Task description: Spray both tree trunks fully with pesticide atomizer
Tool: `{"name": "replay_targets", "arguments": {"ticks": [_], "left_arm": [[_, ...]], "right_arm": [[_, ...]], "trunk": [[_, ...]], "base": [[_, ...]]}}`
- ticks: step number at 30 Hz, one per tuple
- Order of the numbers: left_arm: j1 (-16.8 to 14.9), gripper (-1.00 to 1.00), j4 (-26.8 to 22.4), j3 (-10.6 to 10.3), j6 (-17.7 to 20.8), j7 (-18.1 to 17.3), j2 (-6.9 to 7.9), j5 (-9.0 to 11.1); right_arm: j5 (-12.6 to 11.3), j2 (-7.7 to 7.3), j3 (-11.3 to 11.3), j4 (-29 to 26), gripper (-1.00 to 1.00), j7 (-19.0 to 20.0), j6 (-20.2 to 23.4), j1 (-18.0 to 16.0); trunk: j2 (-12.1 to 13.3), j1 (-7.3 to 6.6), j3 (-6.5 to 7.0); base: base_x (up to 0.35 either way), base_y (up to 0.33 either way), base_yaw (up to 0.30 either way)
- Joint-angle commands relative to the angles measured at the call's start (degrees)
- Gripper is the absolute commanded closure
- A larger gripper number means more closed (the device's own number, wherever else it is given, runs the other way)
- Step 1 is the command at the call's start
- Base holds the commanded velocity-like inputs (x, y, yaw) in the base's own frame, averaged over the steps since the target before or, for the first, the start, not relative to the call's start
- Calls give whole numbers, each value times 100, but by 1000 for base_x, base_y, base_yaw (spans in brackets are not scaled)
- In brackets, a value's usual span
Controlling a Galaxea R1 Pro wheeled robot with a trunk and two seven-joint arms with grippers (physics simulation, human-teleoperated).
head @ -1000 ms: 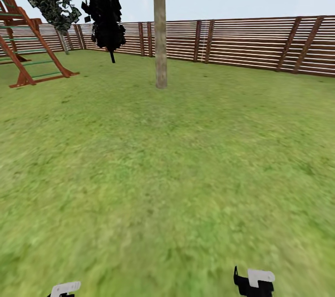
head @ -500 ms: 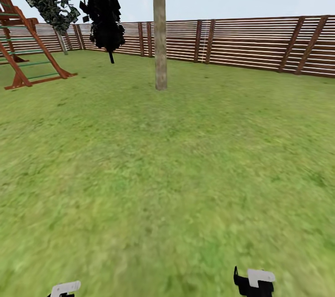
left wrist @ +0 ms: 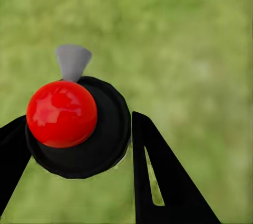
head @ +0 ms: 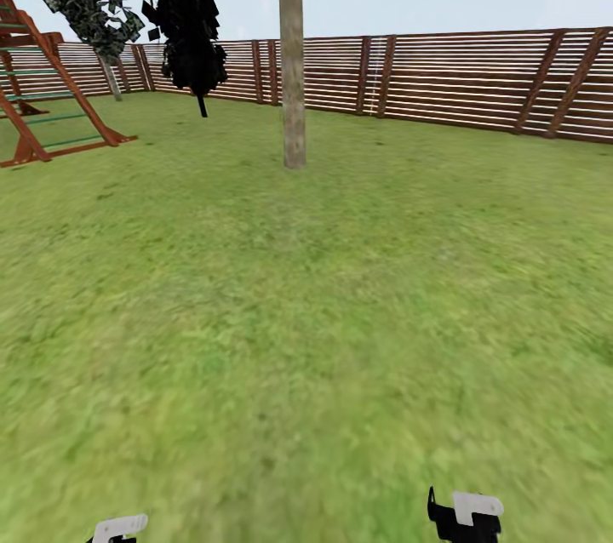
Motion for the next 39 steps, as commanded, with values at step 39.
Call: {"name": "replay_targets", "arguments": {"ticks": [39], "left_arm": [[-4, 100, 2, 50, -21, -5, 0, -58]], "right_arm": [[61, -1, -40, 7, -100, -25, -13, -4]], "trunk": [[-2, 3, -5]], "base": [[338, 0, 0]]}}
